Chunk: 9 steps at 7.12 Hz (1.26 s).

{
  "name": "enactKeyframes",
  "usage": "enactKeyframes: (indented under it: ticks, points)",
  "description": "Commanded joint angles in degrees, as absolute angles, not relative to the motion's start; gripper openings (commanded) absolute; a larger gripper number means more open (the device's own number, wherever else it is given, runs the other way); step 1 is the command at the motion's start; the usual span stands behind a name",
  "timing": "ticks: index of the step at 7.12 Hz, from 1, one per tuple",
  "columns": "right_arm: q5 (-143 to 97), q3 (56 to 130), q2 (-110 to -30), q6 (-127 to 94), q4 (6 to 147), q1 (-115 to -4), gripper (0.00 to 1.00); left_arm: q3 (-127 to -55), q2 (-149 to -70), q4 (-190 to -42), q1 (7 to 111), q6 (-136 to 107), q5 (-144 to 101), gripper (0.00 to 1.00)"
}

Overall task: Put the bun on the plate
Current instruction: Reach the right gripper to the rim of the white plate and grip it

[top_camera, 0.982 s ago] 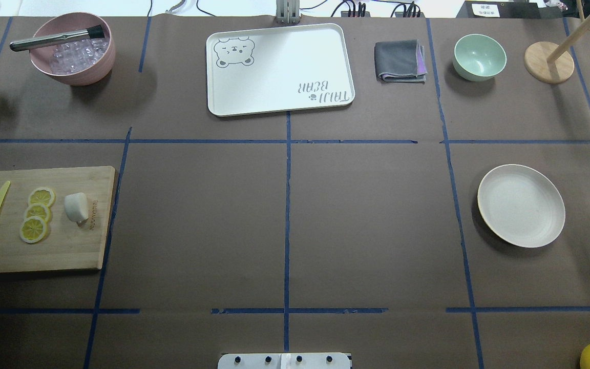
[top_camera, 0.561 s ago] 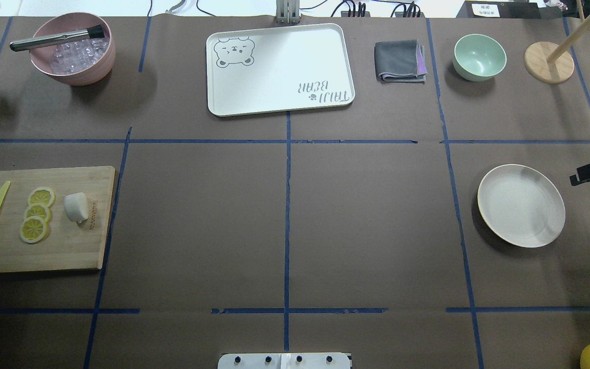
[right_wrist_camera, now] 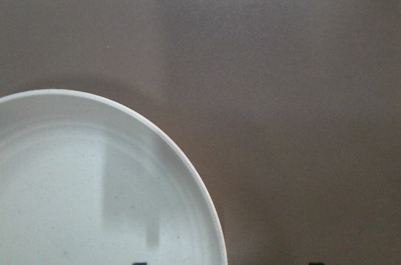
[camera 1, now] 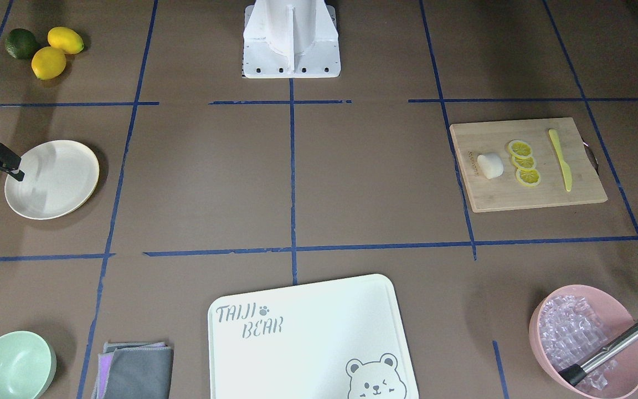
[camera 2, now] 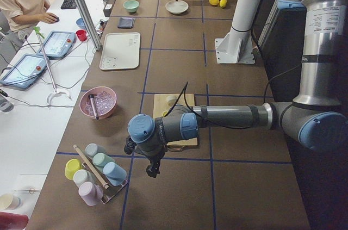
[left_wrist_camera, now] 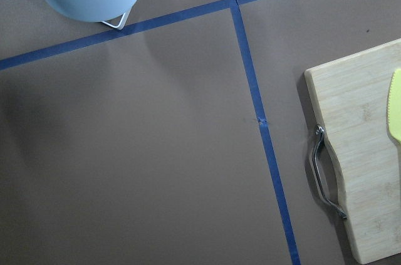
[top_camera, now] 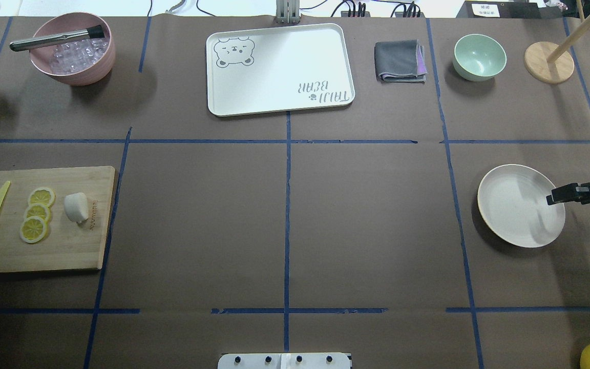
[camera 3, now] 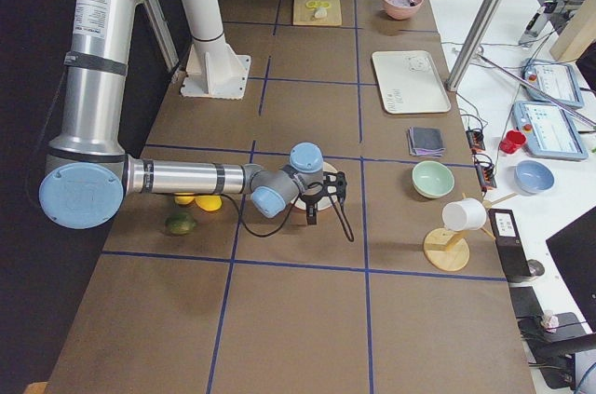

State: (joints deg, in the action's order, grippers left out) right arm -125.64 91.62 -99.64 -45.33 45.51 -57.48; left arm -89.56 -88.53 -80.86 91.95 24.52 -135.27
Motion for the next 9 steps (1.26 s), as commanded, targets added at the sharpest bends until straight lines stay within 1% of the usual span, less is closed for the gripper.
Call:
enactKeyframes:
  ticks: [1, 2, 3, 6, 8, 9]
  points:
    - [-125.5, 90.5, -99.6, -45.5, 44.3, -57.0, 0.32, -89.6, -88.5, -80.9, 92.0, 24.5, -135.3, 1.00]
    - [-125.6, 90.6, -99.5, -45.4, 44.3, -57.0, 0.03, -89.6, -88.5, -80.9, 91.9, 24.5, -135.3, 1.00]
    - [-125.7, 90.6, -99.3, -45.4, 44.3, -57.0, 0.00, -89.6, -88.5, -80.9, 92.0, 24.5, -135.4, 1.00]
    - [-126.1, 92.5, -98.4, -44.7, 44.3, -57.0, 0.00, -89.6, -88.5, -80.9, 91.9, 24.5, -135.4, 1.00]
    - [-126.3, 96.8, -92.6, -44.6, 44.5, -56.9, 0.00, -89.6, -88.5, -80.9, 91.9, 24.5, -135.3, 1.00]
    - [-126.2, 97.0, -88.5, -45.4, 44.7, -55.0, 0.00, -89.6, -88.5, -80.9, 91.9, 24.5, -135.4, 1.00]
